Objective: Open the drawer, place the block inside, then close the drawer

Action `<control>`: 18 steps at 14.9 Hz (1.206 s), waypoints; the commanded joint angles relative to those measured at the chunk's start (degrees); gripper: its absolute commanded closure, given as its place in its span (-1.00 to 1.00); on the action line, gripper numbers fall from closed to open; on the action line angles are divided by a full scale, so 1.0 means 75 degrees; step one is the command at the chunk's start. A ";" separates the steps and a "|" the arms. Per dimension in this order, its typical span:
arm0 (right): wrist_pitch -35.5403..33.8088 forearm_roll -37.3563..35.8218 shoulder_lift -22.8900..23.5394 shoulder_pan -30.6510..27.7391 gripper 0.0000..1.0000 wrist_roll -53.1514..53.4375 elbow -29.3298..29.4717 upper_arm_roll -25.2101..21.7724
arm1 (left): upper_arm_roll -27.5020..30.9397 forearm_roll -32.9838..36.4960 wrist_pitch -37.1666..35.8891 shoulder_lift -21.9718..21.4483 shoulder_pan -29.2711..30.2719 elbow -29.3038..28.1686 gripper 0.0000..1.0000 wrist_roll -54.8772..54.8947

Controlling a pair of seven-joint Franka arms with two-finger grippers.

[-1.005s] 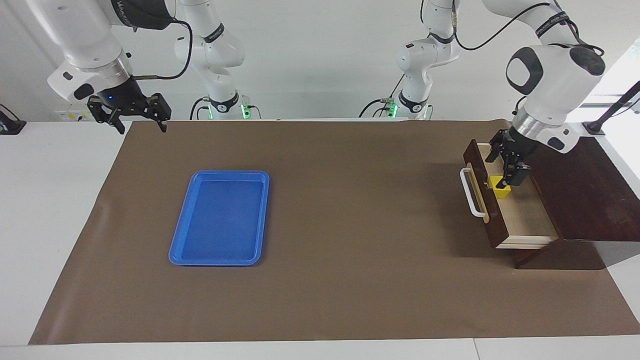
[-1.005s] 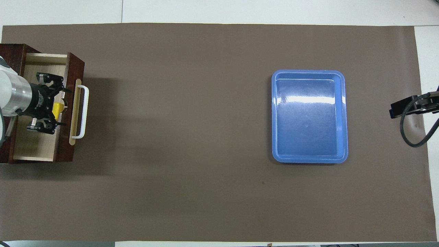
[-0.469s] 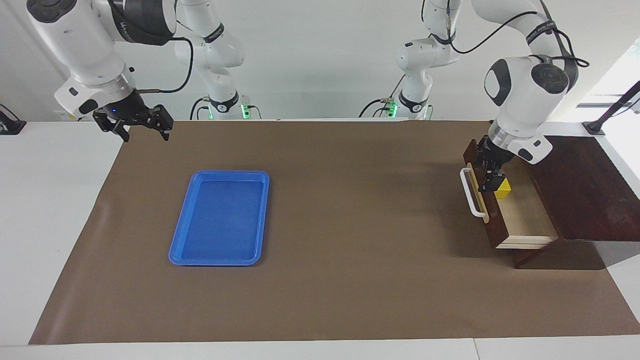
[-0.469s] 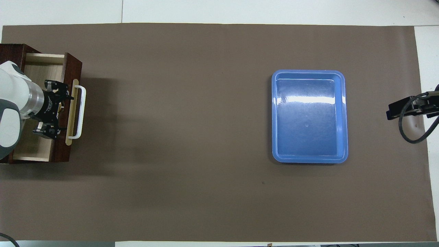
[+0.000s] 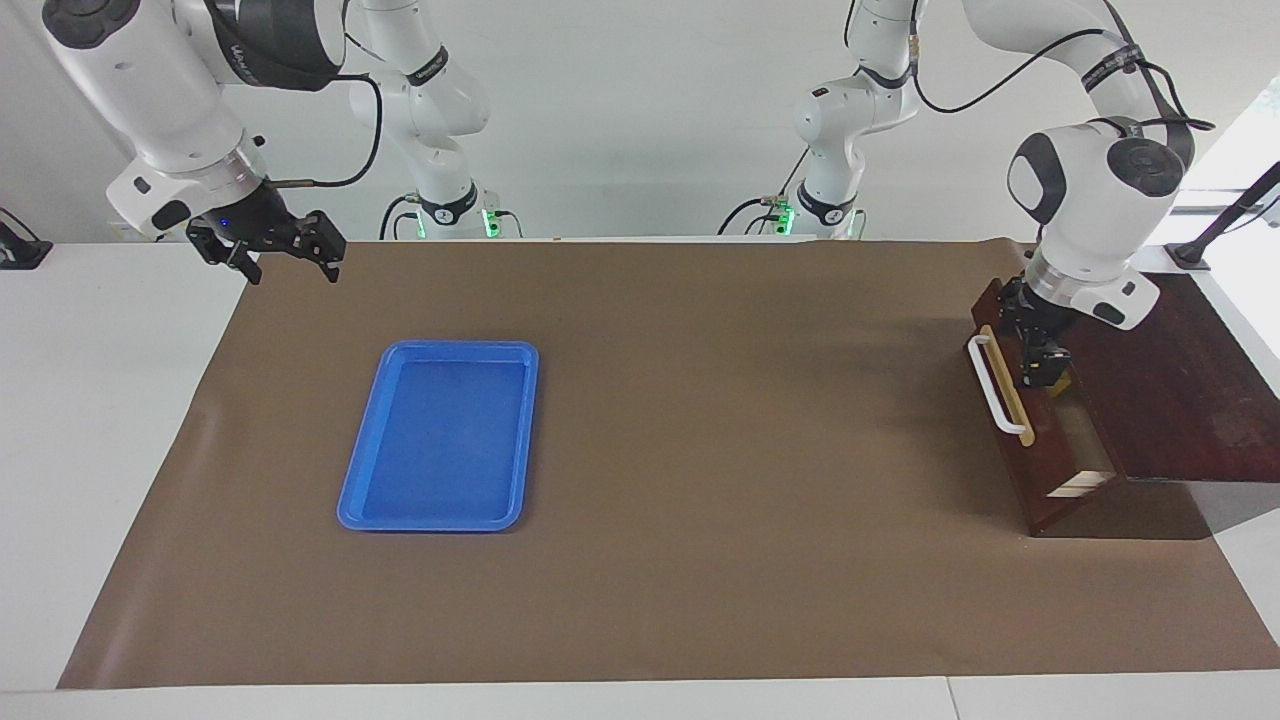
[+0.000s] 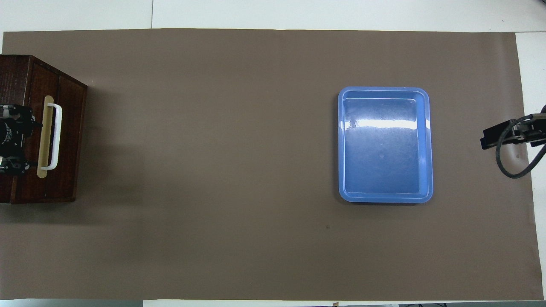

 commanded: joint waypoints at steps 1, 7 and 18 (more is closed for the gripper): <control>0.0152 0.0019 -0.0181 -0.0138 -1.00 0.0075 -0.0210 0.0091 | 0.0006 0.0255 -0.0034 -0.0059 0.0027 -0.0103 -1.00 0.0041; 0.0152 0.0008 -0.0169 -0.0161 -1.00 0.0052 -0.0198 0.0080 | -0.0122 0.0126 -0.1426 -0.0446 -0.0710 0.0610 -1.00 0.2364; 0.0164 -0.0063 -0.0169 -0.0197 -1.00 0.0052 -0.0186 0.0091 | -0.0088 -0.0706 -0.4519 -0.0085 -0.1602 0.2682 -1.00 0.9099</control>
